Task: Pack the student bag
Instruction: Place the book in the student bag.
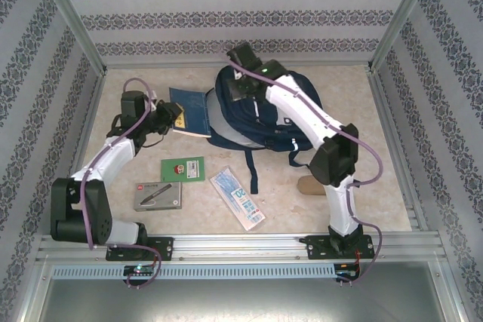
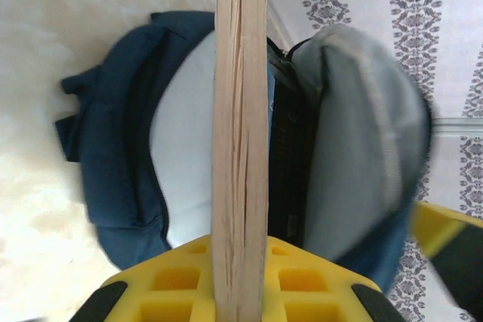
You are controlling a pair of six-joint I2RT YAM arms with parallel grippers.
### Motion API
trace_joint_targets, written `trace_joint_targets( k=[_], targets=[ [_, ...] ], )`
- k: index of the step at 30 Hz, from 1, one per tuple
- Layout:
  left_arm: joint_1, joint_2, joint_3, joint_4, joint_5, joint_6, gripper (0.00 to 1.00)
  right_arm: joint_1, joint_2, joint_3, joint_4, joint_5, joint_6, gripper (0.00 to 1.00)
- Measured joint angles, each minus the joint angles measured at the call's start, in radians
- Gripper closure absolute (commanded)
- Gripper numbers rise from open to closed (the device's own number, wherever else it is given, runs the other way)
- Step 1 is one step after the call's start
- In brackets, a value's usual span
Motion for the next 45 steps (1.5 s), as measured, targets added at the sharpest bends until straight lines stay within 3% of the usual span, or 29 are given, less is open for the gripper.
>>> trace_joint_targets(
  k=[11,24,25,29,31,37,39,45],
  targets=[
    [-0.243,0.294,0.133,0.227,-0.164,-0.088,1.0,-0.134,-0.124,-0.063,0.036,-0.305,0.076,1.0],
    [-0.462,0.602,0.347,0.345,-0.373,-0.204,0.99,-0.153,-0.126,-0.073,0.053,-0.378,0.13,1.0],
    [-0.477,0.62,0.367,0.341,-0.386,-0.206,0.95,-0.153,-0.126,-0.073,0.054,-0.38,0.131,1.0],
    [-0.517,0.683,0.484,0.298,-0.412,-0.198,0.51,-0.16,-0.126,-0.077,0.055,-0.38,0.143,1.0],
    [-0.524,0.69,0.512,0.264,-0.423,-0.19,0.41,-0.167,-0.126,-0.081,0.056,-0.38,0.147,1.0],
    [-0.526,0.649,0.515,0.134,-0.48,-0.133,0.37,-0.171,-0.13,-0.104,0.078,-0.388,0.149,1.0],
    [-0.526,0.629,0.515,0.061,-0.503,-0.103,0.3,-0.171,-0.135,-0.112,0.086,-0.391,0.149,1.0],
    [-0.518,0.59,0.505,-0.07,-0.552,-0.039,0.35,-0.171,-0.147,-0.145,0.115,-0.399,0.154,1.0]
  ],
)
